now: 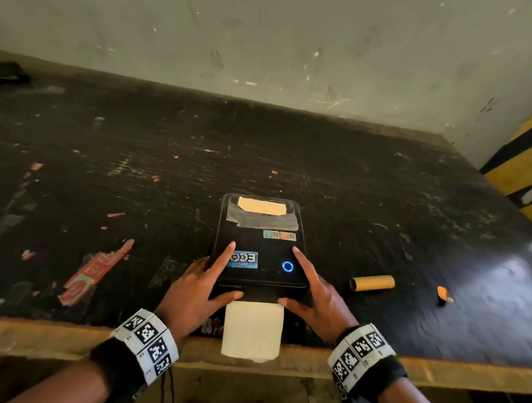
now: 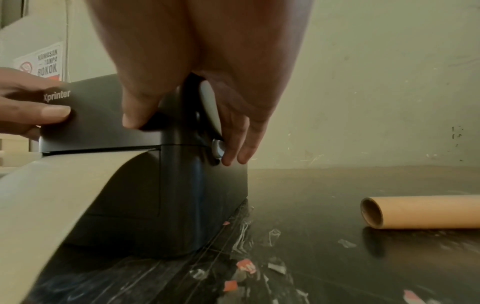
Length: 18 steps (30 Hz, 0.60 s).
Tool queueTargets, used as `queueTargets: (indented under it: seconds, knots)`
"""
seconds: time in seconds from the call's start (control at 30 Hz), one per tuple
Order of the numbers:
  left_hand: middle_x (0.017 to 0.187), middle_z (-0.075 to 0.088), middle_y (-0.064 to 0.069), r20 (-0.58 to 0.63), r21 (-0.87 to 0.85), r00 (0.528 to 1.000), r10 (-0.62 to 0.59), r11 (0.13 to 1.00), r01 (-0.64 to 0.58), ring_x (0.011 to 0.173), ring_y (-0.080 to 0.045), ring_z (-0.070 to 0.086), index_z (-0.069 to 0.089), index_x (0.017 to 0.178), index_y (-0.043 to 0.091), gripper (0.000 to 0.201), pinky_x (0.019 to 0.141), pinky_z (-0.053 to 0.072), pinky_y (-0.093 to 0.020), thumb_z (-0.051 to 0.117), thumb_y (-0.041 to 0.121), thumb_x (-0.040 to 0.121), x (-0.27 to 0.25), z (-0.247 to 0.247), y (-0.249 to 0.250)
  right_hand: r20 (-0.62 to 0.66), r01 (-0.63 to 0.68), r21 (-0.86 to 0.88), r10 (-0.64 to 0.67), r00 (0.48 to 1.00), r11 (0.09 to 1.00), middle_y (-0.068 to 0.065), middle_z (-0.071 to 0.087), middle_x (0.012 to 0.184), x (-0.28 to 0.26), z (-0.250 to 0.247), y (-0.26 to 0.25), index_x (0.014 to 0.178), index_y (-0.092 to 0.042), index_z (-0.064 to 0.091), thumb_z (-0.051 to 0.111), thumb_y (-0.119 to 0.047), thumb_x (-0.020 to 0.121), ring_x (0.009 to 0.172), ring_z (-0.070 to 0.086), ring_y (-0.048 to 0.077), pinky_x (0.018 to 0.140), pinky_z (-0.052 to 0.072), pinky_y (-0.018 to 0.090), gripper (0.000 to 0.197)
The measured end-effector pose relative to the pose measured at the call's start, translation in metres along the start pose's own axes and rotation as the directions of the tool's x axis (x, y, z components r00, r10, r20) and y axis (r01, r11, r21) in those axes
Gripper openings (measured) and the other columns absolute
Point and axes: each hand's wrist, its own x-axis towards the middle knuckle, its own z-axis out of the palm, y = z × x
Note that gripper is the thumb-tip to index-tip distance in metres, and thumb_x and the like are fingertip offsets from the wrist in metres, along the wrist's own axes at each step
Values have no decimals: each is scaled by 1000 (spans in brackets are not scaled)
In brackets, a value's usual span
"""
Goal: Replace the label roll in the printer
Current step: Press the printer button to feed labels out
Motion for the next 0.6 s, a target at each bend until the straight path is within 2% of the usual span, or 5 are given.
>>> queueTargets:
  seconds: [0.27,0.43,0.6]
  knots:
    - [143,42,-8,-50,100,998,45,994,-40,127,-24,44,-18,135,46,85,98,46,-42,40,66,77,-1,-1,0,-11,11,43,-11,1000,999,-1,34,152,1,1,0,138,-59,-6,70,-38,80,135,38,16,108,40,48,98]
    - [141,44,-9,-48,99,998,51,994,-46,126,-25,44,-18,136,46,84,97,47,-44,39,66,77,-2,-1,1,-22,14,56,-13,1000,998,-2,33,152,1,2,0,139,-57,-4,70,-38,79,135,39,16,107,40,49,97]
    - [141,44,-10,-60,44,995,85,996,-82,125,-26,46,-24,132,51,87,96,48,-44,8,86,59,-1,1,-4,-14,21,67,-20,1000,998,-2,34,151,1,1,0,138,-59,-6,70,-38,80,132,42,17,105,43,49,97]
